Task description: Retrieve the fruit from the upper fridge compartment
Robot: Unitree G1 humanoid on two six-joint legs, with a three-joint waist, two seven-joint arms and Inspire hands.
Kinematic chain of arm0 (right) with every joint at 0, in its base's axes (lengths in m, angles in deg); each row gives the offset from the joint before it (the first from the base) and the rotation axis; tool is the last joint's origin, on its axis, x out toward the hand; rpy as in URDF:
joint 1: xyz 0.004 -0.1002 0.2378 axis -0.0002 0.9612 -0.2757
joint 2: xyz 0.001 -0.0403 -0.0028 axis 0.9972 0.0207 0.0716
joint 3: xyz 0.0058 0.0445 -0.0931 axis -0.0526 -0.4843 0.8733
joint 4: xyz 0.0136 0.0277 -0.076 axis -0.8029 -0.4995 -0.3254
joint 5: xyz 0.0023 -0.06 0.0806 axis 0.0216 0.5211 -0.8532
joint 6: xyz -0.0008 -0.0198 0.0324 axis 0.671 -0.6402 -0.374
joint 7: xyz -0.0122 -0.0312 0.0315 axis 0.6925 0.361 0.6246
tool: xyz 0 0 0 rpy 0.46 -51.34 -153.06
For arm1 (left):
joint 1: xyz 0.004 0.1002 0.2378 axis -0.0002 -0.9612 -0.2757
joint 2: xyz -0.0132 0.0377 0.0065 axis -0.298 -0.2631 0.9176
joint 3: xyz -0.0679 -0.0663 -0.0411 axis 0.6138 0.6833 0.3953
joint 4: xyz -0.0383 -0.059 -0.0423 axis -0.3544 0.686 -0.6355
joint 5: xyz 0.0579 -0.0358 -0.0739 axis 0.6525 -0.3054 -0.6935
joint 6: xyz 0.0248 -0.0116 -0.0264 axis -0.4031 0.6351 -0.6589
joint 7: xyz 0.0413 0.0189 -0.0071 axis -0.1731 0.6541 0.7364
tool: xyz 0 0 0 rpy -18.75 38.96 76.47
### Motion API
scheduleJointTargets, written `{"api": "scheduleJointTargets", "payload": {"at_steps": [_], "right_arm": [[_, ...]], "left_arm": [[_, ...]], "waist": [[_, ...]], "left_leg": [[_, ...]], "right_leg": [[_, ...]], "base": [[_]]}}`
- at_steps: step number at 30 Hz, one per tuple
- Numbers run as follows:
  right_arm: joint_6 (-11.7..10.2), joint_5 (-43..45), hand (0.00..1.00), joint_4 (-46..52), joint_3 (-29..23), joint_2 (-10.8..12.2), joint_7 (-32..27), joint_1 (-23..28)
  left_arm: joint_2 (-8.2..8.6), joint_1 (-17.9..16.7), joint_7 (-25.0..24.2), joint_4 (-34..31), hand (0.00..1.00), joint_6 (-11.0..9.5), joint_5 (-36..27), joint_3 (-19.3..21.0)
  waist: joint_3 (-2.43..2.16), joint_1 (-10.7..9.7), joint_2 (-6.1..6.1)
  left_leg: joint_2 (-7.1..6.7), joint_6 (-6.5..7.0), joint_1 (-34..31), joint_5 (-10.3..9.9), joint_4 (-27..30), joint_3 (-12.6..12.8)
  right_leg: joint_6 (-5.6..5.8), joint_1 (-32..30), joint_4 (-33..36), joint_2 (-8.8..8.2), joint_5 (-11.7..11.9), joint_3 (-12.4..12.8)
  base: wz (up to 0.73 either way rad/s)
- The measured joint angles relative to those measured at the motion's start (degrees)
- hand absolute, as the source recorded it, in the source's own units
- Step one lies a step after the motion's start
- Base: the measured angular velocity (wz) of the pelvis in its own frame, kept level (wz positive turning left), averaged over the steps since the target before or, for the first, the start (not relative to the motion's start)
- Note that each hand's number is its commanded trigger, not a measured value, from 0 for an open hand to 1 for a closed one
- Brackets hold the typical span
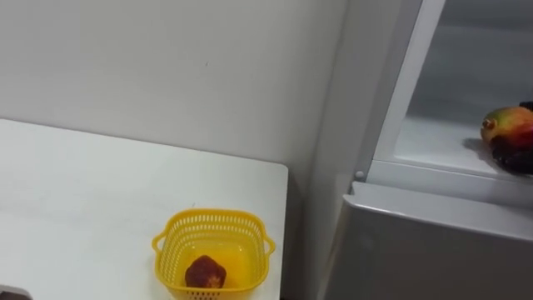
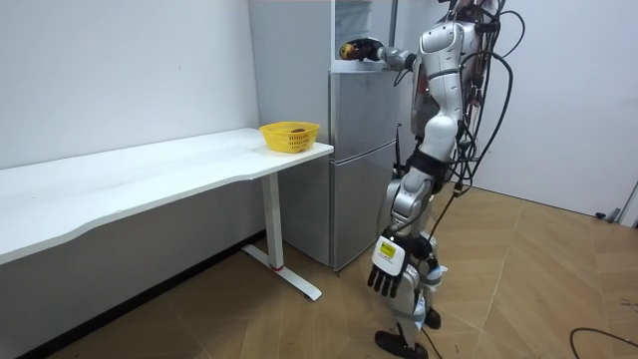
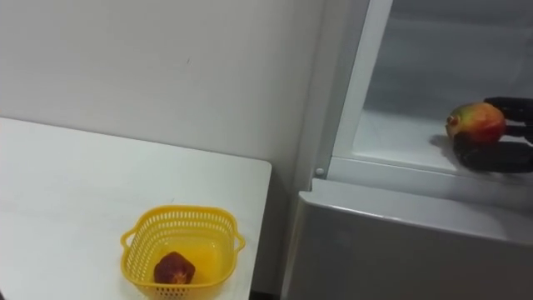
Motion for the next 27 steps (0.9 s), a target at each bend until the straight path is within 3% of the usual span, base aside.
{"api": "scheduleJointTargets", "payload": {"at_steps": [4,12,18,21,27], "right_arm": [[0.0,0.2,1.0,3.1,2.2,0.0,-1.0,0.3],[0.2,1.1,1.0,10.8,2.7,0.3,-1.5,3.9],[0.2,3.4,1.0,16.8,2.6,1.8,-2.1,6.7],[0.0,5.0,1.0,22.7,2.6,2.0,-2.1,9.3],[-1.1,5.2,1.0,25.8,2.6,2.4,-2.3,9.5]], "left_arm": [[-0.04,0.2,1.4,0.1,0.0,0.0,0.0,0.0],[0.04,1.6,2.8,0.1,0.0,0.0,0.0,-0.3],[0.08,2.1,3.1,0.1,0.0,-0.1,0.0,-0.3],[0.18,2.3,3.2,0.1,0.0,-1.0,-0.1,-0.5],[0.42,2.7,4.0,1.1,0.0,-3.1,-1.2,-1.5]], "waist": [[0.12,0.1,0.7],[0.33,0.0,0.59],[0.31,-0.2,0.88],[0.35,-0.1,1.34],[0.24,-0.3,1.56]], "left_leg": [[0.1,-0.04,0.1,0.0,0.0,0.8],[0.1,-0.03,0.0,0.0,0.0,1.2],[0.08,-0.03,0.0,0.0,-0.2,1.3],[0.08,-0.04,-0.1,0.0,-0.3,1.3],[0.07,-0.03,0.0,0.0,-0.3,1.3]], "right_leg": [[0.0,-0.3,0.0,0.06,0.0,0.8],[0.0,-0.2,0.0,-0.13,0.0,0.6],[-0.01,-0.3,-0.1,0.03,0.0,0.7],[0.0,-0.5,-0.1,0.03,0.0,0.7],[0.0,-0.5,-0.1,-0.04,0.0,0.7]], "base": [[-0.1],[-0.01],[0.0],[0.0],[0.0]]}}
